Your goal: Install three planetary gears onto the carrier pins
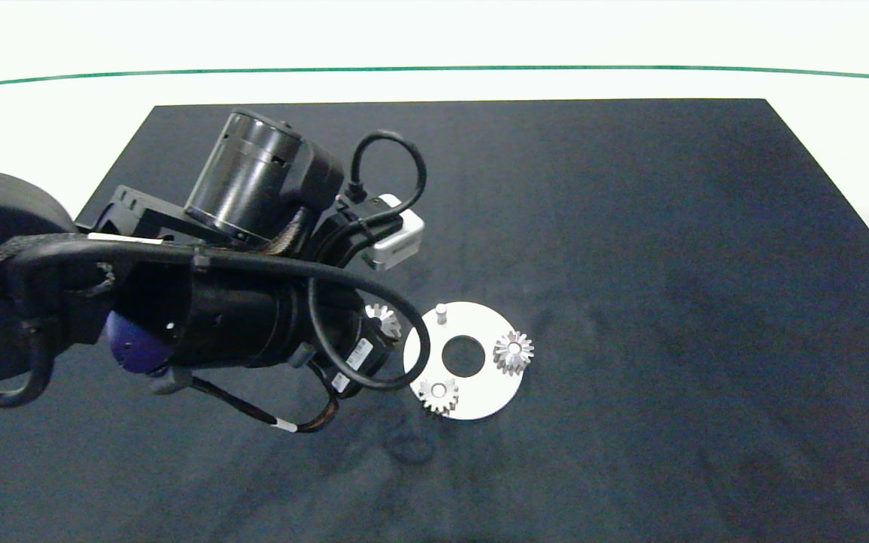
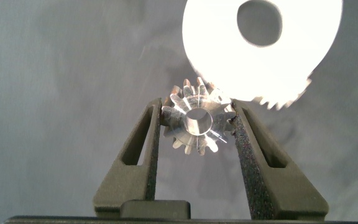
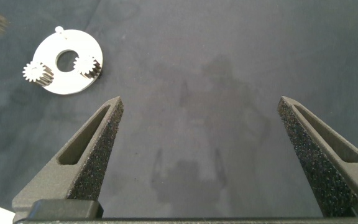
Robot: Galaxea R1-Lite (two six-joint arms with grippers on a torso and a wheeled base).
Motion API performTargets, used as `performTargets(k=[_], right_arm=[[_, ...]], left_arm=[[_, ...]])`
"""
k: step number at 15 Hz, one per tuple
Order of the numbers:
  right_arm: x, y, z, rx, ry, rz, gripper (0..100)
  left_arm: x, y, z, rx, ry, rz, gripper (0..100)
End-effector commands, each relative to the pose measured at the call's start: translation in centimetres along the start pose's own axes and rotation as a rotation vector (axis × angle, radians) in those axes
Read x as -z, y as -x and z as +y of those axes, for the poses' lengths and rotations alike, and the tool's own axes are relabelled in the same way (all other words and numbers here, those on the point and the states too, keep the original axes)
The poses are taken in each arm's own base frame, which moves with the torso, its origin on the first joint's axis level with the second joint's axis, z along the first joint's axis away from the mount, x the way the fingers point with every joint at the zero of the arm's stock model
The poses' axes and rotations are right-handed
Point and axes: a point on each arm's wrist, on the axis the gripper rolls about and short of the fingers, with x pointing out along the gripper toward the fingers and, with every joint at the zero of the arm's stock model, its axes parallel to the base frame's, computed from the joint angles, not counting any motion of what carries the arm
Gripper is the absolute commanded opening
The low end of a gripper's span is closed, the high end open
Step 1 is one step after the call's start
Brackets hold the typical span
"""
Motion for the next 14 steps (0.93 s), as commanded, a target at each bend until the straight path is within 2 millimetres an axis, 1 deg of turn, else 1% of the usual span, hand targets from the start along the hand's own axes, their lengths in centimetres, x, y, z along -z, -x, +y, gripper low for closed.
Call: performTargets(k=[1, 3, 5, 8, 11, 14], right_arm=[[0.0, 0.0, 0.0, 0.003, 0.004, 0.002, 100], [0.0, 0.0, 0.0, 0.003, 0.006, 0.003, 100], [0.0, 0.1, 0.0, 0.004, 0.005, 0.000, 100], [0.0, 0.2, -0.1, 0.004, 0.006, -0.006, 100], [0.0, 0.3, -0.1, 0.005, 0.007, -0.007, 100], [0.0, 0.3, -0.1, 0.005, 0.006, -0.009, 100]], left_arm=[[-2.5, -2.7, -2.3, 0.053, -0.068, -0.015, 19], [-4.1, -4.2, -2.4, 0.050, -0.086, -0.035, 19], [-4.9, -5.4, -2.2, 0.049, -0.095, -0.018, 19], [-5.4, -6.4, -1.6, 0.044, -0.111, 0.012, 19], [-5.4, -7.2, -0.9, 0.026, -0.118, 0.019, 19], [-5.4, -7.5, -0.9, 0.027, -0.129, 0.023, 19]])
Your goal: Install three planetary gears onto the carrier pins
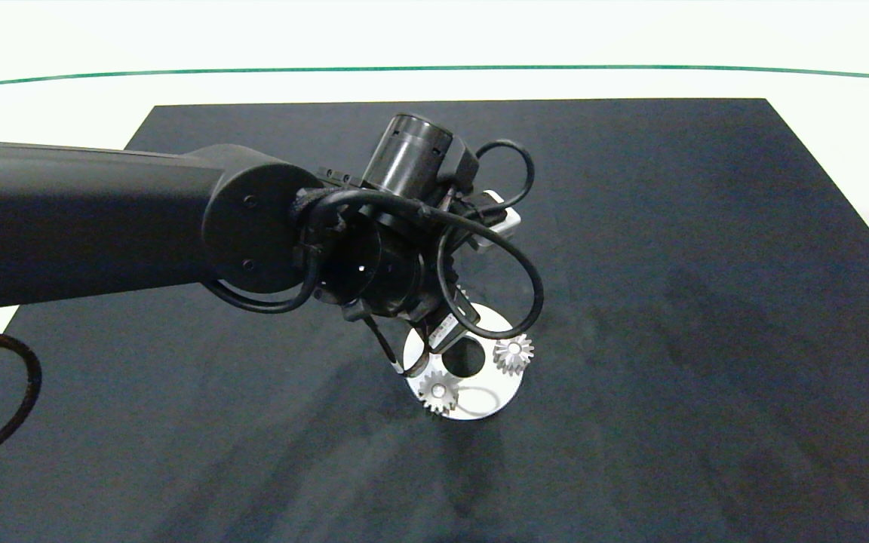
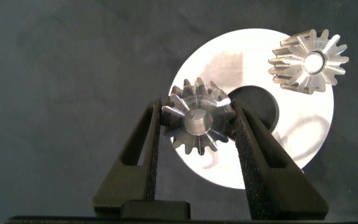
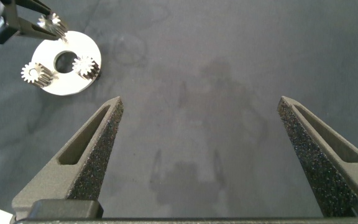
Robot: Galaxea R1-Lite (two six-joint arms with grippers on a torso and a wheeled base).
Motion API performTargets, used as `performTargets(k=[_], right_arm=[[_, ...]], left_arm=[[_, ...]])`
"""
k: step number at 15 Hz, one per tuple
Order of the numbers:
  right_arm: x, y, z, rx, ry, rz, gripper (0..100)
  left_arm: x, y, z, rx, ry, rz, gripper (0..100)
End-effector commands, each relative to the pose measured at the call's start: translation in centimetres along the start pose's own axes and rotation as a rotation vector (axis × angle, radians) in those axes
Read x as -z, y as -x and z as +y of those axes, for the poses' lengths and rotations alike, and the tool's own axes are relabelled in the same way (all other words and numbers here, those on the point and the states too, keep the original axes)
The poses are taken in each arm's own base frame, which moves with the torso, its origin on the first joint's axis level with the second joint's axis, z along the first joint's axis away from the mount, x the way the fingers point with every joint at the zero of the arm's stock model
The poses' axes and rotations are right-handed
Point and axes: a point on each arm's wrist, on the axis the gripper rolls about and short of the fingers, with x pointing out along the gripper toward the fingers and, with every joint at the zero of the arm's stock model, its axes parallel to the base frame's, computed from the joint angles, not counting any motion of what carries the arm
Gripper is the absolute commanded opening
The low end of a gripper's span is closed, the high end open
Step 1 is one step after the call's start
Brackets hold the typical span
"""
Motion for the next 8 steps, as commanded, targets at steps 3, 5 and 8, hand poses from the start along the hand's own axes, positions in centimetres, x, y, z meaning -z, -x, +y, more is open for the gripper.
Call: performTargets(k=[3, 5, 8], right_arm=[[0.03, 0.09, -0.02, 0.001, 0.001, -0.001, 100], [0.03, 0.09, -0.02, 0.001, 0.001, -0.001, 100], [0.03, 0.14, -0.03, 0.001, 0.011, -0.002, 100]], left_arm=[[0.04, -0.65, -0.03, 0.001, -0.019, 0.012, 19], [0.07, -0.67, -0.05, 0.001, -0.019, 0.013, 19], [0.13, -0.41, 0.43, -0.009, -0.015, 0.010, 19]])
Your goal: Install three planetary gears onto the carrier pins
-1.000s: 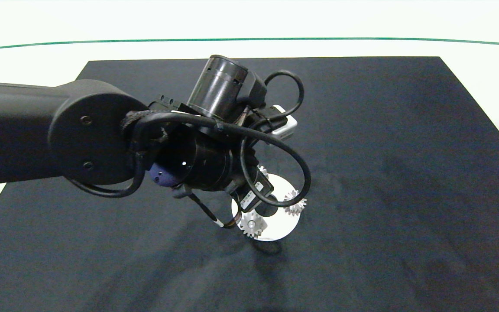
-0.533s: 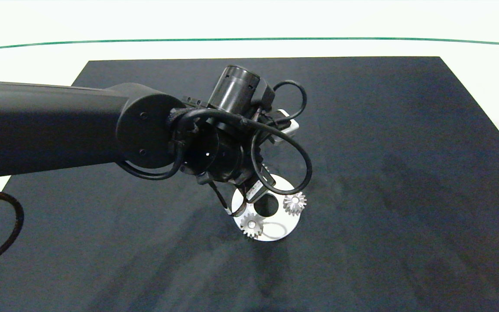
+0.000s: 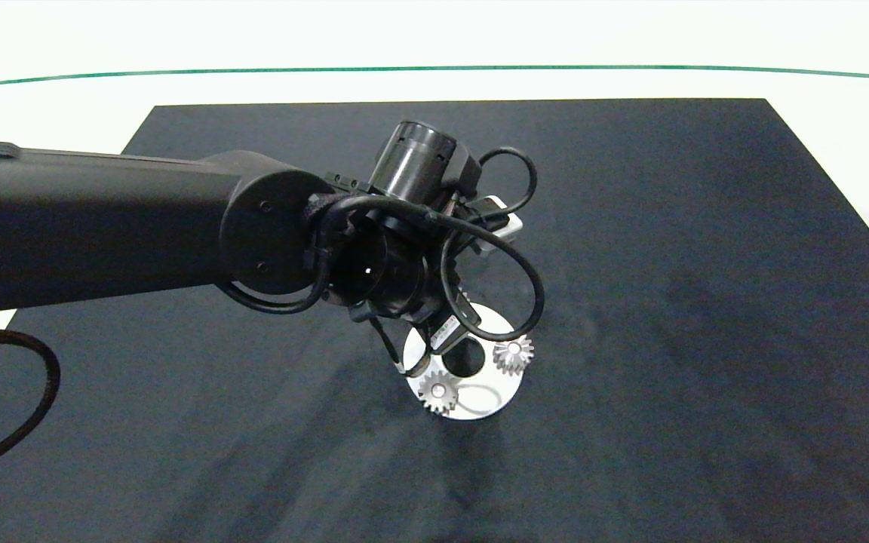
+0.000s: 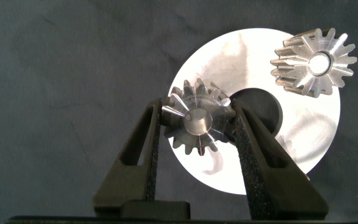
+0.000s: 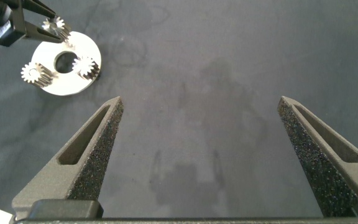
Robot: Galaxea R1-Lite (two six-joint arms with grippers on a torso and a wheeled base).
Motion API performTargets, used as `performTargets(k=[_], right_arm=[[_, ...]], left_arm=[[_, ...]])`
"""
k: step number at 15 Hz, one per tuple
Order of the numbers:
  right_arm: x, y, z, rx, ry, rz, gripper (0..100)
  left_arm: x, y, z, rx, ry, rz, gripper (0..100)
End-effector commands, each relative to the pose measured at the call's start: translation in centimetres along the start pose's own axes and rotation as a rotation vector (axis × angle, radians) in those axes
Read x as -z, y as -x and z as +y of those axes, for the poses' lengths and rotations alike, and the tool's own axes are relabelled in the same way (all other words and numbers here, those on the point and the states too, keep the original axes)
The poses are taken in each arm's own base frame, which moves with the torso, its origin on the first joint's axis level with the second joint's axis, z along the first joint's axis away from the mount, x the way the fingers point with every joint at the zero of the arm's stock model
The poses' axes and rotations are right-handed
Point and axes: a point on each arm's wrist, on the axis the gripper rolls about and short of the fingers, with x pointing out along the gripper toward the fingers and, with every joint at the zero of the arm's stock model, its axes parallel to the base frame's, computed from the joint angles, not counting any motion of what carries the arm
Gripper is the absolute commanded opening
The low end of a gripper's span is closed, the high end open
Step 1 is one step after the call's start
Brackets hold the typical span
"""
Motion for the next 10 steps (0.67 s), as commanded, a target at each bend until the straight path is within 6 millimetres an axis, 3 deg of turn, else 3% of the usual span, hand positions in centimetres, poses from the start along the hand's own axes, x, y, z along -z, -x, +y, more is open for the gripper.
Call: performTargets(k=[1, 10], right_arm=[[0.03, 0.01, 0.00, -0.001, 0.005, 0.002, 100], [0.02, 0.11, -0.01, -0.002, 0.005, -0.003, 100]], left_arm=[[0.08, 0.36, 0.44, -0.011, -0.002, -0.002, 19], [0.19, 1.01, 0.92, -0.021, 0.006, -0.007, 19]])
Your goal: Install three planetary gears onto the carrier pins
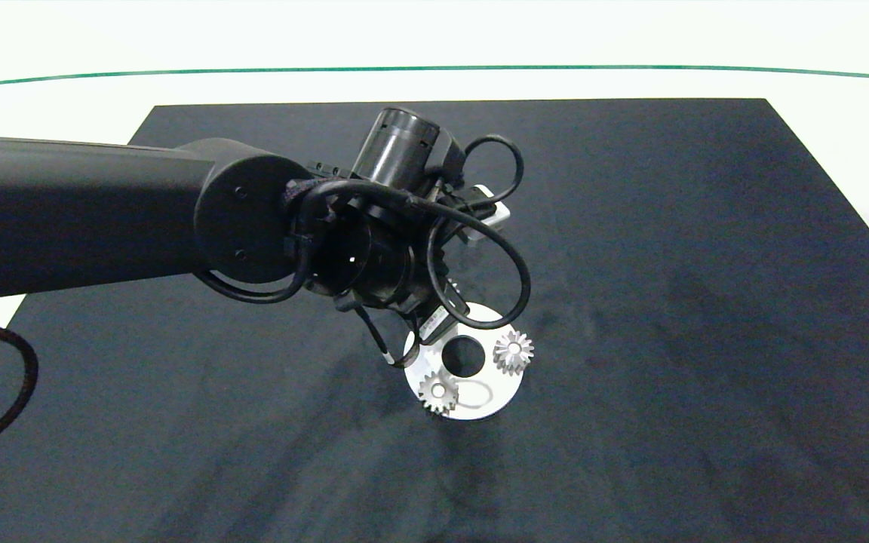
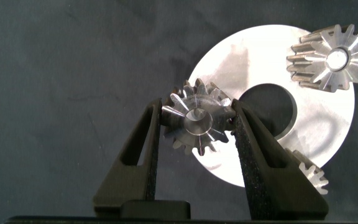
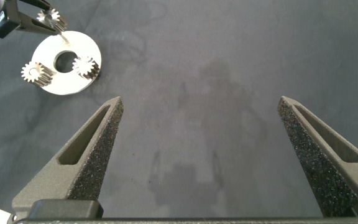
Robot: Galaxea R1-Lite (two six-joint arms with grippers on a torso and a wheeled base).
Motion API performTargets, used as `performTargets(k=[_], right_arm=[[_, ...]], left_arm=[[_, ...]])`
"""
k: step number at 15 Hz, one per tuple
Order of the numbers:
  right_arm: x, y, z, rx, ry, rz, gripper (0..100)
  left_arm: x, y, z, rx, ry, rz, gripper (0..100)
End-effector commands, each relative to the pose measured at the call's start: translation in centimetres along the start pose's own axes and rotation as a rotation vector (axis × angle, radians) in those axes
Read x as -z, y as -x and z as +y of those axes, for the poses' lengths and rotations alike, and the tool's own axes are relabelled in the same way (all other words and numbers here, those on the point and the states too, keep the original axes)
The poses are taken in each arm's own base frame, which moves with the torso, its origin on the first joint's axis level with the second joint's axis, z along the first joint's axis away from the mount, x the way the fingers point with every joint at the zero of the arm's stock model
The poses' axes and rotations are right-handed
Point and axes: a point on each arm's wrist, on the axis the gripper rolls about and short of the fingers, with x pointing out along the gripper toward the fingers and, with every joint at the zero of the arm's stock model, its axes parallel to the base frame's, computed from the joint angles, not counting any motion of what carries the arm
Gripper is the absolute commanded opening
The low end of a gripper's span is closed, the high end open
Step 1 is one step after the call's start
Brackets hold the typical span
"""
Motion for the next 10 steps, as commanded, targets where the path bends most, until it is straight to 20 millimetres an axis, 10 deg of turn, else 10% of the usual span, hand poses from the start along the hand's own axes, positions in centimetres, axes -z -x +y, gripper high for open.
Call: performTargets(k=[1, 10], right_arm=[[0.02, 0.09, -0.01, 0.000, 0.001, -0.002, 100], [-0.01, 0.30, -0.06, -0.002, 0.010, -0.010, 100]], left_arm=[[0.03, 0.23, -0.02, 0.000, -0.003, 0.000, 19], [0.99, -0.36, -0.28, 0.010, 0.000, 0.040, 19]])
